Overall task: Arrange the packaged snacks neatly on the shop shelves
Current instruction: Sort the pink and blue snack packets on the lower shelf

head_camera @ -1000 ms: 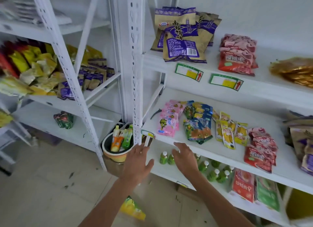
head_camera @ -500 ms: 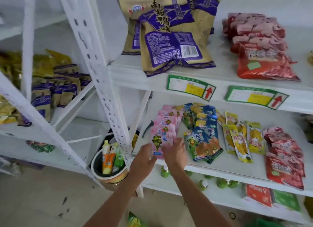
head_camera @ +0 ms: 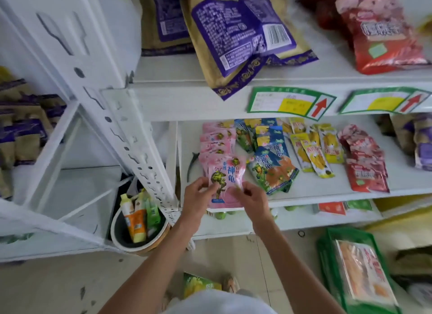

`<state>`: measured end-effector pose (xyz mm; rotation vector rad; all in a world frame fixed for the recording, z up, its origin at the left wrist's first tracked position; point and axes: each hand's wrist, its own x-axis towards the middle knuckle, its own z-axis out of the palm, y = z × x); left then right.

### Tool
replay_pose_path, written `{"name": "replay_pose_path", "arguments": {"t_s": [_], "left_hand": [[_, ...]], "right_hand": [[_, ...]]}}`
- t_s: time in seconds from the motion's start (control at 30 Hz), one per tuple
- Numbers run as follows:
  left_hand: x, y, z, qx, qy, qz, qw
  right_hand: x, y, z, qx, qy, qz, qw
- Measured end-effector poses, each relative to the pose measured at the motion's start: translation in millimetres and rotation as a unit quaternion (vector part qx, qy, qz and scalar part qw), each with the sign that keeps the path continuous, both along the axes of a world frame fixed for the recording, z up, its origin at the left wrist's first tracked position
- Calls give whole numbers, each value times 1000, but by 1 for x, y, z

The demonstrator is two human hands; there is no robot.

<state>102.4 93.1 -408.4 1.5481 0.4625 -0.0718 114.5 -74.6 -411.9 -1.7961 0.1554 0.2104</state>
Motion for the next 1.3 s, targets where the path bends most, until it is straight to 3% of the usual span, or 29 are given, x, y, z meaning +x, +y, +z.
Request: {"name": "replay_pose_path", "arguments": {"t_s": [0.1, 0.37, 0.5, 0.87, 1.0, 1.1, 1.23, 1.3], "left_hand": [[-3, 8, 9, -55, 9, -44, 997], [-25, -6, 21, -115, 19, -43, 992], [-29, -21, 28, -87, -11, 5, 996], [-50, -50, 41, -11, -75, -12, 997], [-43, -58, 43, -3, -95, 68, 993], [-38, -76, 49, 19, -101, 99, 990], [-47, -105, 56, -45, -49, 21, 998], [-50, -95, 50, -5, -70, -18, 997]], "right_hand": [[-9, -10, 14, 61, 20, 6, 998], [-35, -15, 43, 76, 4, 34, 997], [-45, -4, 48, 83, 19, 36, 996], [-43, -34, 27, 48, 36, 42, 997], [-37, -50, 24, 40, -30, 18, 999], [-38, -43, 33, 176, 6, 66, 982], [-32, -43, 40, 407, 135, 112, 896], [-29, -44, 41, 448, 182, 118, 867]]}}
